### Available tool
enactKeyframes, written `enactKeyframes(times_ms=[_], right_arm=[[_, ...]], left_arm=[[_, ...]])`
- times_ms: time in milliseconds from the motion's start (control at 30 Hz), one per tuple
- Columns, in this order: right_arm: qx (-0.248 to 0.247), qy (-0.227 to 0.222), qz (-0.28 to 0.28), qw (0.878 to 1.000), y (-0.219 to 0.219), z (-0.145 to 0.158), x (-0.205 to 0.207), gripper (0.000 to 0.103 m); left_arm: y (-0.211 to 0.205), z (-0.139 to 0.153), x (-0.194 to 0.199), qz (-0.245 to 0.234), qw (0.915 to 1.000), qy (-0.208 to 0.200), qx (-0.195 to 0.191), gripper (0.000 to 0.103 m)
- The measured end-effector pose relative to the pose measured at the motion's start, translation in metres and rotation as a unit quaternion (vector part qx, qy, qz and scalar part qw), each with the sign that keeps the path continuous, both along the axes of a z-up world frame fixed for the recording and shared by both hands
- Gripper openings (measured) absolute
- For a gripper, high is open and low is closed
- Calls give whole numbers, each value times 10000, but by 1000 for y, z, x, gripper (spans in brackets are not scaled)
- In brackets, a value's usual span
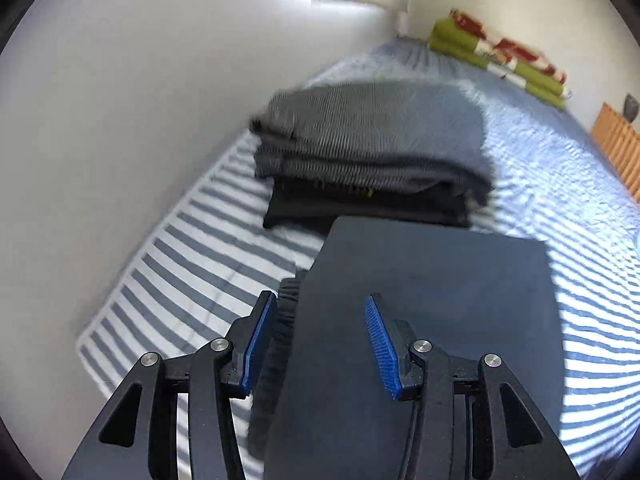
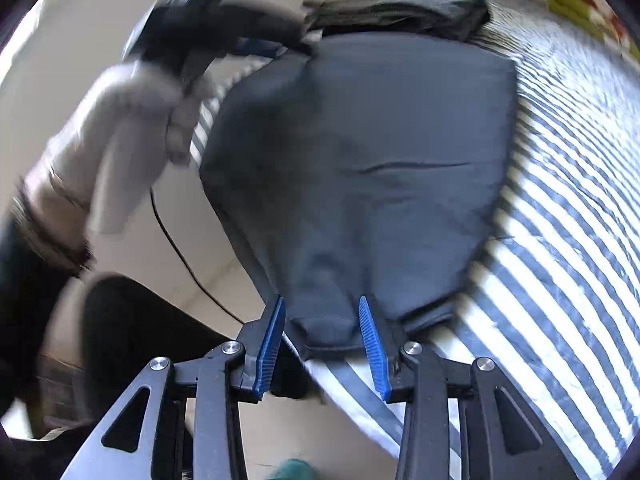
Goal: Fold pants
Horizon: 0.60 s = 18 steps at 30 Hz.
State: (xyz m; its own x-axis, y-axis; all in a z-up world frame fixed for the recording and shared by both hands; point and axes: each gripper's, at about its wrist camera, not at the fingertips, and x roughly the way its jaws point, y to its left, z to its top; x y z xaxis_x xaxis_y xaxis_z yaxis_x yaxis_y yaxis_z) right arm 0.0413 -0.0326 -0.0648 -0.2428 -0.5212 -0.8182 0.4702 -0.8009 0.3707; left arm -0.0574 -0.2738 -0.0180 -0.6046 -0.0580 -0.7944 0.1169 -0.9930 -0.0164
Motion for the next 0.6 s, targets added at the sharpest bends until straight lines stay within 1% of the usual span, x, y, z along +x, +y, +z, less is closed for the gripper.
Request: enactKeyframes(times_ms=[33,100,133,167,233,300,333,367,400,467,533,567,600], right_arm=[[-102,39,-235,9997,16,9,-10,35],[-218,83,-675,9974,45,21,-32,35],[-270,70,-869,9958,57,25,-44,35],[-372,12,-1066,9936,70,28,-57,35],[-498,-77,-1250,9909,79,28,-76,35],[-498,-162,-1338,9896,76,25,-94,35],[-455,-198,-1351,9896,69,23,-105,35],[-414,-213,-1342,9899,67,22,-106,35],[-362,-251,-1326,9902,61,18,-116,35],[-289,-293,-1350,9900,55,16,-121,35],[-164,-294,-1324,9906,42,10,-132,35],[-63,-287,-1327,9907,37,5,-138,35],[55,-309,-1368,9901,34,-1,-145,35]], left_arm=[[4,8,10,-119,9998,84,102,50],[19,18,32,-531,9977,185,384,51],[34,20,46,-848,9947,176,555,51],[46,19,55,-1072,9921,146,641,51],[76,12,76,-1595,9834,12,864,51],[104,-4,94,-2003,9730,-175,1133,51],[114,-12,101,-2145,9692,-265,1180,51],[128,-25,108,-2317,9642,-408,1223,51],[133,-33,110,-2381,9624,-476,1220,51],[146,-54,120,-2545,9566,-712,1227,51],[151,-70,128,-2572,9549,-882,1194,51],[151,-75,133,-2588,9545,-915,1169,51],[150,-74,137,-2606,9541,-857,1198,51]])
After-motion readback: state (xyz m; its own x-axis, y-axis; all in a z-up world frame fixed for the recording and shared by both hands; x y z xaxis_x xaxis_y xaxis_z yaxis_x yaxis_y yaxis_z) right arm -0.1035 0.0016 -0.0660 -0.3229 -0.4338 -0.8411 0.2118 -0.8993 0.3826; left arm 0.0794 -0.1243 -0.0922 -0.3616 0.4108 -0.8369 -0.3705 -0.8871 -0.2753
